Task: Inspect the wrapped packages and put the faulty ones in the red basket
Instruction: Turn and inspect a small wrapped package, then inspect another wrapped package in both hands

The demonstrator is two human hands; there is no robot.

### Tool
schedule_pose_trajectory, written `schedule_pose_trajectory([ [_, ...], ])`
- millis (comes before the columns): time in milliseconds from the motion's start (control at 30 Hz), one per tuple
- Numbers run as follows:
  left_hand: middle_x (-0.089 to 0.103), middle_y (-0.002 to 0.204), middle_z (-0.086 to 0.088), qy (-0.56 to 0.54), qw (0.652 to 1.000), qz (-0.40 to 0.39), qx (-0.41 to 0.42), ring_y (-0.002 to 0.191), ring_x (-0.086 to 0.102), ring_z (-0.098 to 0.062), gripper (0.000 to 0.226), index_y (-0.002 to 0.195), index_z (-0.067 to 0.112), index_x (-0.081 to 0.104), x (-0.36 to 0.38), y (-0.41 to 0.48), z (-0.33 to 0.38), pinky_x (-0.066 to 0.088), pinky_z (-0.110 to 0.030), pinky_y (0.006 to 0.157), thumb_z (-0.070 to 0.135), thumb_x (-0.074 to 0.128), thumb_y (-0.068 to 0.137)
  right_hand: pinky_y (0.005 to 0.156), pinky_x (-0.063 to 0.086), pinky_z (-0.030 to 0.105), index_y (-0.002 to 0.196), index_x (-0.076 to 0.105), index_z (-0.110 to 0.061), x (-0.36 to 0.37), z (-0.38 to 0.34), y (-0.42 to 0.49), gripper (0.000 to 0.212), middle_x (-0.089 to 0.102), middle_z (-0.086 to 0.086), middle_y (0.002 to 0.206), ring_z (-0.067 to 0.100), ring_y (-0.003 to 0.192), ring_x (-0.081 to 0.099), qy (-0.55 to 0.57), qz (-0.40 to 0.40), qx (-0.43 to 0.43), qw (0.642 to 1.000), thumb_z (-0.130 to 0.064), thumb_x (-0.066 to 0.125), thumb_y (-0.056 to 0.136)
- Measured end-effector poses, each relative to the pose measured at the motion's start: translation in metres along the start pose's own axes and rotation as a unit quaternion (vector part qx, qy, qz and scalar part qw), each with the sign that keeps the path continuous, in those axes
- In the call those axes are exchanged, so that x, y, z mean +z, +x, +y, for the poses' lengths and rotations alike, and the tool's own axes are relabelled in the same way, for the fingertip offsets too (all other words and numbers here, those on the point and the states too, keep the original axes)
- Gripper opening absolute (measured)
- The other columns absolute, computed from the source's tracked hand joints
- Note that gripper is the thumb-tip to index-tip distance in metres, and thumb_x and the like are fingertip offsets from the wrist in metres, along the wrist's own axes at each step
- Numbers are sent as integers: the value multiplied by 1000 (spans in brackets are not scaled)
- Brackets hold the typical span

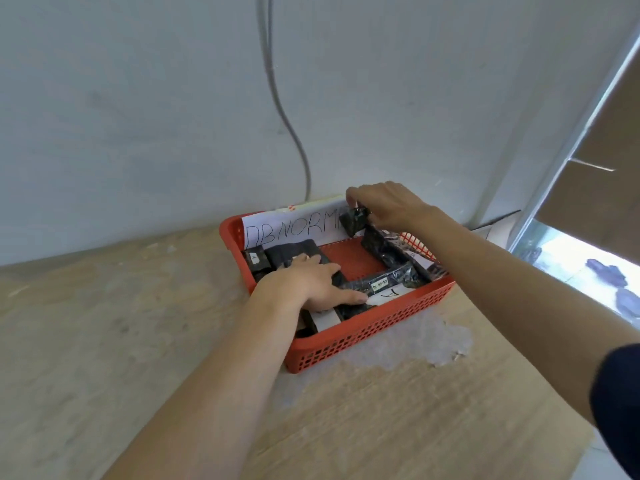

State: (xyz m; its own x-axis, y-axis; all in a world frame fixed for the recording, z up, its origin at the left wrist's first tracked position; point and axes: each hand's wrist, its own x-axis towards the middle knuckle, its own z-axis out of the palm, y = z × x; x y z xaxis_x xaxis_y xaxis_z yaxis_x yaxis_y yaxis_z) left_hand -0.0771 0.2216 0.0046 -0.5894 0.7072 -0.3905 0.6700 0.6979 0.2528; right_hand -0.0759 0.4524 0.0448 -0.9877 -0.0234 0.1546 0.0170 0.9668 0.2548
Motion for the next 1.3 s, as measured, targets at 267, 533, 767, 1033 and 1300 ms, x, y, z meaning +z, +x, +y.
schedule_pose_trajectory([
  [267,-6,179,0,-15,1000,-12,3,165,-12,-26,101,170,34,9,-2,-5,0,1,-60,132,85,44,91,76,57,50,103,72,-10,-1,17,15,32,65,7,91,34,89,65,-16,-107,-28,994,11,59,82],
  [533,-7,179,0,-16,1000,-16,6,165,-13,-25,100,170,35,9,-1,-5,0,1,-60,132,85,45,91,81,52,45,109,67,-15,6,3,16,21,70,15,108,30,90,62,51,-141,38,988,-31,56,101],
  [767,-5,179,-1,-19,1000,-12,4,165,-11,-26,100,170,35,11,1,-2,-1,3,-60,131,85,45,90,97,41,43,112,77,-24,12,-9,2,32,68,7,123,32,121,58,-33,-102,48,993,-48,57,105],
  [1033,34,170,-6,-6,999,28,18,156,32,-32,105,164,28,34,-4,-9,0,34,-55,123,88,57,81,104,51,35,125,74,-13,-44,-8,-24,33,74,12,130,29,121,69,151,-50,102,982,-4,52,103],
  [1300,71,116,9,-83,948,307,11,112,65,-18,37,112,30,71,-38,-101,-44,50,-35,89,60,72,90,77,40,4,109,80,-16,-104,-144,-67,25,79,-2,105,11,98,66,347,147,70,924,-9,57,101],
])
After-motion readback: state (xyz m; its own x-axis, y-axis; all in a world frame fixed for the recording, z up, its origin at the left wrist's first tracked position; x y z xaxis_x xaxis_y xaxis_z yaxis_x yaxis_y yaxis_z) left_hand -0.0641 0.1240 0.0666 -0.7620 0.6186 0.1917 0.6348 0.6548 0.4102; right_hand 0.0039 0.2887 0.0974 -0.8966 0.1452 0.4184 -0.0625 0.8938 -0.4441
